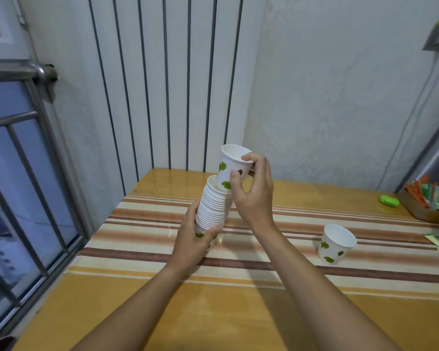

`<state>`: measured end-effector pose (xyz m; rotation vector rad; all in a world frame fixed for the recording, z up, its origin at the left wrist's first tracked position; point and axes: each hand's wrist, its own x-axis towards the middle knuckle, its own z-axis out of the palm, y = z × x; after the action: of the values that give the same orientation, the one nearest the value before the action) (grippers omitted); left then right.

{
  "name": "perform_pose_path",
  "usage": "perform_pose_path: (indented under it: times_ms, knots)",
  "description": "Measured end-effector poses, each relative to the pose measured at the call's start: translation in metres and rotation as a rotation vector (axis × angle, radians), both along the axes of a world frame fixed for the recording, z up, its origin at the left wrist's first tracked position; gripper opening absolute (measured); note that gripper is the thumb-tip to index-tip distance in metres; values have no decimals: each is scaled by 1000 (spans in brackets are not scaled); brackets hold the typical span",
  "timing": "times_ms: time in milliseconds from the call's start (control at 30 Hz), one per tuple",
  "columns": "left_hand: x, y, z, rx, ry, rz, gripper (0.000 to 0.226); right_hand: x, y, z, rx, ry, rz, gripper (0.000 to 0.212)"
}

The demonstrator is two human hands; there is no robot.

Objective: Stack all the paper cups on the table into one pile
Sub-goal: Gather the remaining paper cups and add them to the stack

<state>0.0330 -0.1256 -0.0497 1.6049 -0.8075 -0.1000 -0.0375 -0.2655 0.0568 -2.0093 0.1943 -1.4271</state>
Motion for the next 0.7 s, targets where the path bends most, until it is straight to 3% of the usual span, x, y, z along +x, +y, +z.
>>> perform_pose_path:
  times_ms: [167,300,533,700]
  knots:
    - [-1,2,0,-6,11,-6,73,0,1,4,-64,112,16,38]
    - [1,5,-4,-18,33,4,66,-2,5,-15,-173,250,64,30]
    - [-3,10,-4,-45,66,18,68,-3,15,-26,-64,288,155,17]
    - [-3,13,-5,-52,72,27,68,-2,28,-38,-119,319,123,35]
